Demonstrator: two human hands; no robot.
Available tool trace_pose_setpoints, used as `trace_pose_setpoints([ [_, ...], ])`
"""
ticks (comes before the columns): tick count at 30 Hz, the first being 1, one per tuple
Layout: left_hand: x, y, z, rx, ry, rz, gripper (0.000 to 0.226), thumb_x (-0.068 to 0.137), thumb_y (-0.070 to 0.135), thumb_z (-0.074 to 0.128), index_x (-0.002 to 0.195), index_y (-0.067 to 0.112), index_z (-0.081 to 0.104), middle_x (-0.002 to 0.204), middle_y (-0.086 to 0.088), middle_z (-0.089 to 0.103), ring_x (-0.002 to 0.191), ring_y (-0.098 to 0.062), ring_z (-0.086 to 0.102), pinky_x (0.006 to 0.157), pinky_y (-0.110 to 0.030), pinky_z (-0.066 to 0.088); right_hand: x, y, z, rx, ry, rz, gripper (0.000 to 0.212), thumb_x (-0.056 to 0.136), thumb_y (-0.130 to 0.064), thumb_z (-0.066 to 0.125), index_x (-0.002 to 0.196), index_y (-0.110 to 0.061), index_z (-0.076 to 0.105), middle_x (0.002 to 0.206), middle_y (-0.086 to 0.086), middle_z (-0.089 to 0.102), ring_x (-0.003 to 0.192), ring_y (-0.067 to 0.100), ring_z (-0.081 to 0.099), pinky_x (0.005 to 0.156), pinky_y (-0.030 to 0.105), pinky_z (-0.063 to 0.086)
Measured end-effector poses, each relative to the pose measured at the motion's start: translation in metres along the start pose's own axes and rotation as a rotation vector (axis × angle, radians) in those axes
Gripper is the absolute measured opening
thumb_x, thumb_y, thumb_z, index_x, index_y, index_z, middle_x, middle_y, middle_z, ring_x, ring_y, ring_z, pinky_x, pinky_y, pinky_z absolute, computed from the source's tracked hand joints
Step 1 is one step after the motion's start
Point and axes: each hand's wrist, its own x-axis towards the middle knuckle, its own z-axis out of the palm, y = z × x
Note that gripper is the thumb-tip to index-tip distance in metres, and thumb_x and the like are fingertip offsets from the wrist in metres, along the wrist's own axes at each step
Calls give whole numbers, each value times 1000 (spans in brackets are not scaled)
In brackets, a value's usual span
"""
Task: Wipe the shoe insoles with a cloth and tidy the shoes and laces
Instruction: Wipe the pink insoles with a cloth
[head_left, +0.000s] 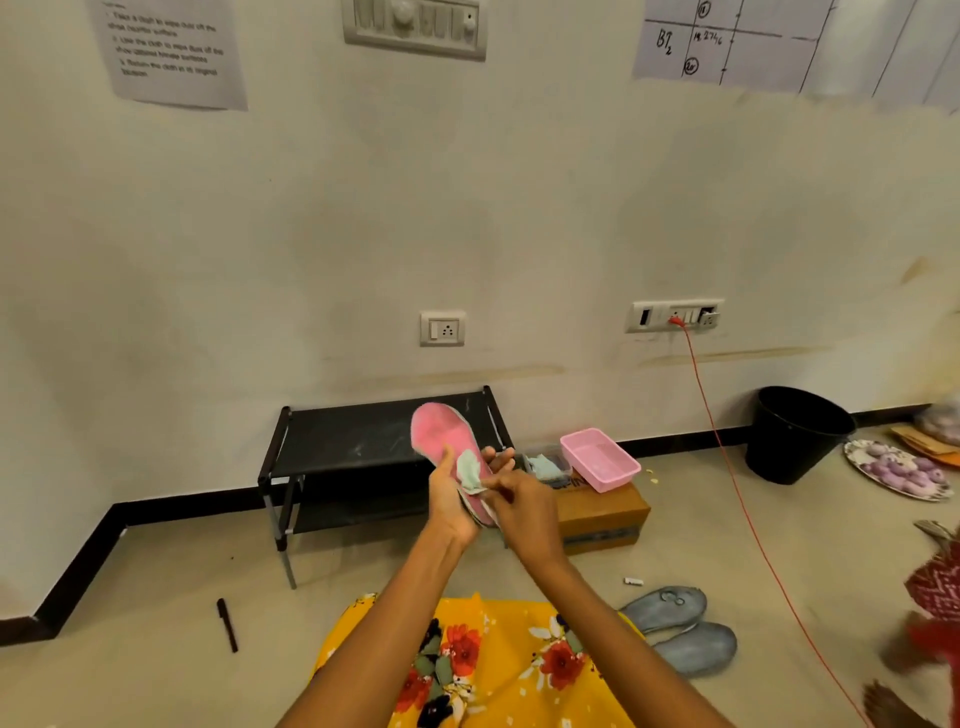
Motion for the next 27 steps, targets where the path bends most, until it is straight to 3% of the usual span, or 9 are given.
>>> trace_pose_setpoints([
  [3, 2, 4, -15, -25, 22, 25, 56, 95, 50, 32, 86, 2, 58, 87, -21, 71, 78, -30, 72, 77, -37, 56, -22, -3, 17, 5, -76, -25, 15, 85, -14, 66, 98, -9, 72, 97, 5, 71, 84, 3, 57, 69, 0, 35],
  [5, 0, 5, -27, -15, 23, 19, 55, 95, 49, 32, 86, 1, 58, 88, -22, 70, 78, -31, 71, 73, -38, 57, -23, -1, 14, 7, -148, -44, 16, 85, -15, 65, 99, -12, 72, 98, 3, 71, 87, 8, 61, 76, 13, 45],
  [7, -4, 4, -29, 39, 41, 23, 52, 95, 48, 32, 90, 4, 59, 90, -20, 68, 80, -31, 68, 80, -40, 52, -9, 3, 8, -11, -98, -23, 15, 86, -17, 62, 98, -13, 71, 97, 4, 70, 89, 16, 63, 77, 30, 52],
  [9, -4, 2, -22, 107, 71, 39, 47, 97, 47, 32, 98, 8, 61, 91, -15, 67, 84, -29, 62, 81, -40, 47, 8, 7, 2, -22, 23, 64, 14, 88, -19, 61, 96, -14, 70, 97, 4, 70, 88, 18, 64, 75, 36, 54],
  [14, 5, -3, -19, 29, 0, -26, 72, 97, 49, 27, 78, -1, 75, 90, -20, 71, 76, -28, 71, 82, -40, 51, -1, 6, 20, -186, -55, 50, 19, 91, -22, 56, 100, -12, 69, 98, 6, 69, 89, 21, 63, 68, 27, 44],
  [18, 2, -6, -33, -8, 16, -22, 66, 97, 44, 32, 78, -3, 74, 92, -24, 70, 78, -31, 71, 71, -39, 58, -23, 11, 15, -103, -243, 9, 15, 88, -25, 58, 93, -15, 67, 92, 3, 69, 80, 14, 61, 62, 21, 45],
  [20, -1, -6, -28, 67, -1, -27, 54, 96, 43, 34, 92, 2, 68, 90, -18, 71, 78, -30, 70, 75, -40, 54, -6, 13, 5, -41, -140, 28, 12, 89, -22, 57, 93, -15, 66, 95, 1, 68, 85, 16, 61, 70, 32, 51],
  [23, -3, -10, -12, 188, 47, 4, 37, 99, 36, 36, 98, 9, 62, 75, -11, 71, 77, -26, 64, 72, -38, 48, 23, 10, -6, -81, 16, 68, 13, 91, -16, 56, 96, -10, 65, 97, 2, 62, 91, 15, 54, 69, 21, 44],
  [27, 2, -6, -7, 115, -45, -24, 62, 99, 42, 28, 90, 3, 75, 92, -15, 72, 81, -25, 71, 89, -39, 49, 8, 6, 11, -238, 0, -5, 17, 93, -19, 51, 100, -11, 65, 101, 6, 63, 94, 18, 53, 75, 28, 42],
])
